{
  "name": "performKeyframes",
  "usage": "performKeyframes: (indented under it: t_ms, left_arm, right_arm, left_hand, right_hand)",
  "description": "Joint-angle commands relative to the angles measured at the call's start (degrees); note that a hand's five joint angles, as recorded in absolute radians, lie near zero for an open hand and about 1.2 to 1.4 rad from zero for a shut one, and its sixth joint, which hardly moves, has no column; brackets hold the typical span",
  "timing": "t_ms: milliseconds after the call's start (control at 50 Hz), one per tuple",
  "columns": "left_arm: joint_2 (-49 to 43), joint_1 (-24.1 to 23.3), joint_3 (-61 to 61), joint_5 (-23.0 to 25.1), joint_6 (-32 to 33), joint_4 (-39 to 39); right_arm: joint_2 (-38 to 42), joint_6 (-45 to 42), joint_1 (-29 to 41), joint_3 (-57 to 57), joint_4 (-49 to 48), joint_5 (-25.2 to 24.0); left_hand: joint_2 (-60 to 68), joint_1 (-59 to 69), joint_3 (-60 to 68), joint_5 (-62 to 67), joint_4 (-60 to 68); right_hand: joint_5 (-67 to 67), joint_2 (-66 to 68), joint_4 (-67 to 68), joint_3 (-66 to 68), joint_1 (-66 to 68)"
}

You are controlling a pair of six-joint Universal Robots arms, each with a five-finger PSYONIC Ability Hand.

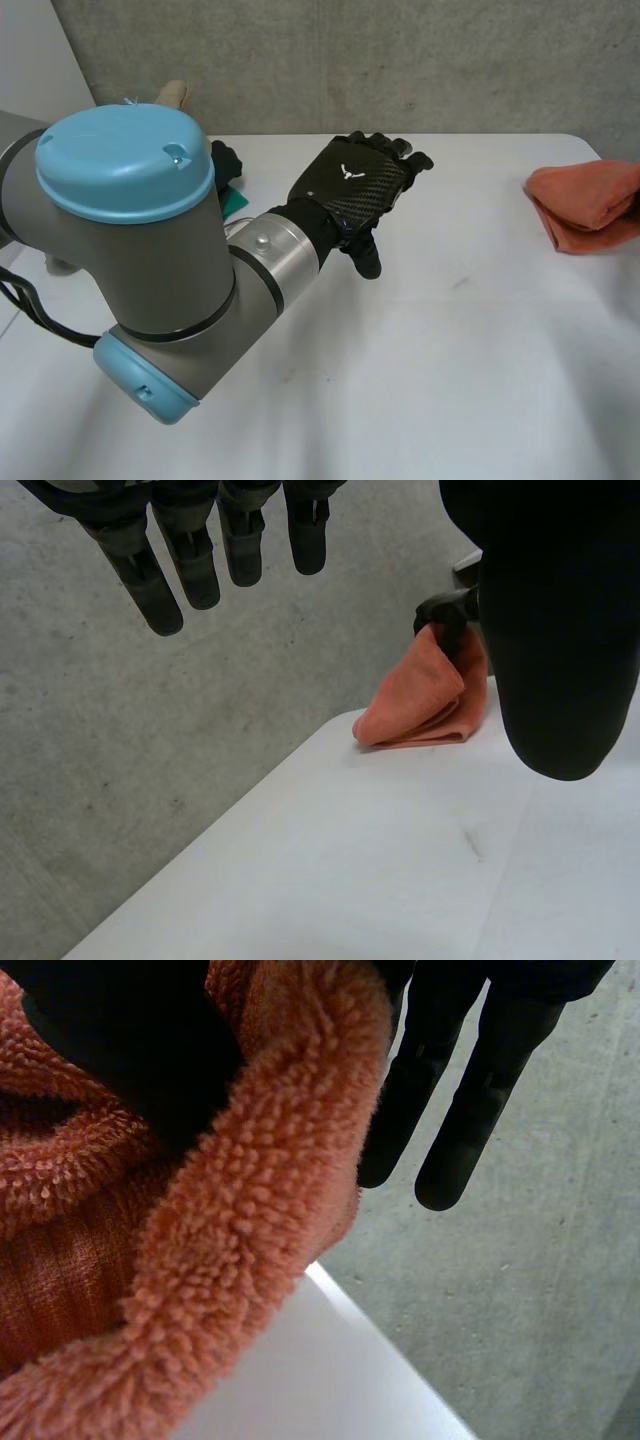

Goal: Fold the laundry.

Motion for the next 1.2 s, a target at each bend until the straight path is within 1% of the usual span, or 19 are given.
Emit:
performKeyframes:
  t_ms: [20, 60, 80, 120, 140, 240, 320, 400, 480, 560, 640, 660, 700, 780, 860, 900, 1000, 1140, 1200]
  left_arm:
    - [-0.2, -0.9, 0.2, 0.1, -0.1, 0.0]
    - [-0.2, -1.3, 0.2, 0.1, -0.1, 0.0]
    - [-0.2, -1.4, 0.2, 0.1, -0.1, -0.1]
    - [-0.1, -1.8, 0.1, 0.2, -0.2, -0.1]
    - [-0.1, -2.0, 0.1, 0.2, -0.2, -0.1]
    - [0.3, -2.4, 0.0, 0.2, -0.8, -0.2]
    - [0.6, -3.2, -0.6, 0.3, -1.1, 0.0]
    - [0.7, -3.7, -1.0, 1.8, -1.1, 0.0]
    - [2.3, -3.2, -2.2, 5.4, -1.4, 0.2]
    - [3.6, -2.3, -2.9, 6.8, -1.4, 0.8]
    - [5.6, 1.0, -3.5, 6.6, -1.3, 2.2]
    - [6.0, 2.1, -3.6, 6.5, -1.3, 2.8]
    - [7.1, 6.0, -3.7, 6.1, -1.1, 4.8]
    - [7.2, 14.9, -3.0, 2.5, -0.9, 8.0]
    - [4.9, 23.5, -2.0, -0.5, 0.1, 10.1]
    - [0.3, 28.5, -0.5, -0.7, 1.3, 11.3]
    - [-10.0, 36.2, 4.9, -0.5, 7.6, 12.6]
    - [-26.3, 39.1, 17.0, 1.8, 18.6, 12.9]
    - [-30.0, 39.2, 20.6, 3.1, 19.3, 12.8]
  right_arm:
    - [2.1, -0.2, -2.1, -3.7, 1.8, -2.4]
    - [2.2, -0.5, -2.5, -3.7, 2.1, -2.3]
    - [2.4, -1.2, -2.7, -3.7, 2.7, -2.1]
    - [2.4, -2.2, -2.9, -3.5, 3.4, -2.1]
    - [2.3, -3.6, -2.8, -3.1, 3.9, -2.1]
    - [-1.6, -9.9, -1.9, 2.0, 3.9, 0.7]
    - [-11.0, -13.5, -2.0, 12.9, 1.3, 4.0]
    - [-19.9, -16.0, -1.9, 24.4, -6.8, 6.6]
    - [-30.1, -20.5, -1.9, 37.3, -16.2, 5.8]
    - [-39.4, -23.6, -0.7, 49.1, -26.1, 1.5]
    - [-46.4, -24.2, 3.7, 59.9, -32.9, -7.9]
    - [-48.6, -24.8, 5.4, 63.8, -34.7, -12.4]
    - [-51.2, -25.3, 6.8, 67.5, -35.5, -16.9]
    - [-58.4, -28.1, 10.0, 77.0, -33.5, -29.9]
    - [-61.1, -32.0, 12.2, 82.2, -26.2, -36.0]
    - [-61.7, -34.1, 12.9, 83.2, -22.3, -36.1]
    - [-61.1, -41.8, 14.5, 84.7, -12.4, -35.4]
    - [-60.9, -46.3, 14.1, 88.0, -9.4, -35.6]
    - [-60.9, -46.3, 13.9, 89.3, -9.4, -35.6]
  left_hand:
    - [0.4, 1.2, 0.1, -0.6, 0.6]
    - [0.4, 1.2, 0.1, -0.6, 0.6]
    - [0.2, 1.1, -0.1, -0.7, 0.4]
    - [0.0, 0.9, -0.3, -0.9, 0.3]
    - [-0.1, 0.7, -0.4, -1.1, 0.1]
    - [-0.6, 0.2, -1.0, -1.6, -0.4]
    - [-1.0, -0.1, -1.3, -1.9, -0.7]
    - [-1.5, -0.6, -1.8, -2.4, -1.3]
    - [-1.5, -0.6, -1.8, -2.4, -1.3]
    - [-1.8, -1.0, -2.1, -2.8, -1.6]
    - [-1.8, -1.0, -2.1, -2.8, -1.6]
    - [-1.8, -1.0, -2.1, -2.8, -1.6]
    - [-1.8, -1.0, -2.1, -2.8, -1.6]
    - [-1.7, -0.8, -2.0, -2.6, -1.4]
    - [-1.7, -0.8, -2.0, -2.6, -1.4]
    - [-1.7, -0.8, -2.0, -2.6, -1.4]
    - [-1.7, -0.8, -2.0, -2.6, -1.4]
    - [-1.8, -1.0, -2.1, -2.8, -1.6]
    - [-1.3, -0.5, -1.6, -2.3, -1.1]
  right_hand:
    - [14.2, 16.9, 11.3, 11.9, 31.5]
    - [14.2, 16.9, 11.3, 11.9, 31.5]
    - [2.3, 5.0, -0.7, -0.1, 19.6]
    - [-53.0, -50.3, -56.0, -55.4, -35.7]
    - [-55.8, -53.1, -58.7, -58.1, -38.5]
    - [-55.8, -53.1, -58.7, -58.1, -38.5]
    - [-55.8, -53.1, -58.7, -58.1, -38.5]
    - [-55.8, -53.1, -58.7, -58.1, -38.5]
    - [-55.8, -53.1, -58.7, -58.1, -38.5]
    - [-55.8, -53.1, -58.7, -58.1, -38.5]
    - [-55.8, -53.1, -58.7, -58.1, -38.5]
    - [-55.8, -53.1, -58.7, -58.1, -38.5]
    - [-55.8, -53.1, -58.7, -58.1, -38.5]
    - [-55.8, -53.1, -58.7, -58.1, -38.5]
    - [-55.8, -53.1, -58.7, -58.1, -38.5]
    - [-55.8, -53.1, -58.7, -58.1, -38.5]
    - [-55.8, -53.1, -58.7, -58.1, -38.5]
    - [-55.8, -53.1, -58.7, -58.1, -38.5]
    - [-55.8, -53.1, -58.7, -58.1, -38.5]
